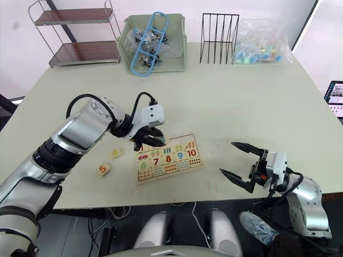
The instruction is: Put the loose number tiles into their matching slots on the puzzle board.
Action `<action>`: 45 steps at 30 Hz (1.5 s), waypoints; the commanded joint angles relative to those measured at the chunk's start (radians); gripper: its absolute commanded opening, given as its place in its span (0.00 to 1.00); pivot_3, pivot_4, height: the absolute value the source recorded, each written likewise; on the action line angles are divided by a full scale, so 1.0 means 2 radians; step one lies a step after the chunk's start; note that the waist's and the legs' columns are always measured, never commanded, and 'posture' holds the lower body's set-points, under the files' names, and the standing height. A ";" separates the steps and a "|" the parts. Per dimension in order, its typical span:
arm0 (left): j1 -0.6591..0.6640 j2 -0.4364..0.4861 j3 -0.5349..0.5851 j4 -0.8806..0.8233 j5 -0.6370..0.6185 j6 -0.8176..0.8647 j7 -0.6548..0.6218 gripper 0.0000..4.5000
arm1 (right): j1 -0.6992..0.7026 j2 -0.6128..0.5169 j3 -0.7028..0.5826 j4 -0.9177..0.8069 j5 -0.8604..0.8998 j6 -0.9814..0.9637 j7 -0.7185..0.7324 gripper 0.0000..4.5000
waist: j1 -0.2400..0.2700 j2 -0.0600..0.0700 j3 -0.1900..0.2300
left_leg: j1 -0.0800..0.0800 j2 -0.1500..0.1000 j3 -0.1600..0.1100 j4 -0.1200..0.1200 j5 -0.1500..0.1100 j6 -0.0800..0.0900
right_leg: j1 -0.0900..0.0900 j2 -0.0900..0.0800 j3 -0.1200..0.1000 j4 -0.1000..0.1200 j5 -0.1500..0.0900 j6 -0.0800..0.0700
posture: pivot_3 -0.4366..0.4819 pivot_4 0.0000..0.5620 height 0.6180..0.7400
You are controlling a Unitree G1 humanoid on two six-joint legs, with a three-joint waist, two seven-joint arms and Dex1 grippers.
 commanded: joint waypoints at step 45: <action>-0.050 -0.056 -0.043 0.109 0.091 -0.087 -0.056 0.22 | 0.017 -0.003 0.001 -0.017 -0.007 -0.027 -0.021 1.00 | 0.000 0.000 0.000 | 0.000 0.000 0.000 0.000 0.000 0.000 | 0.000 0.000 0.000 0.000 0.000 0.000 | 0.48 0.27 1.00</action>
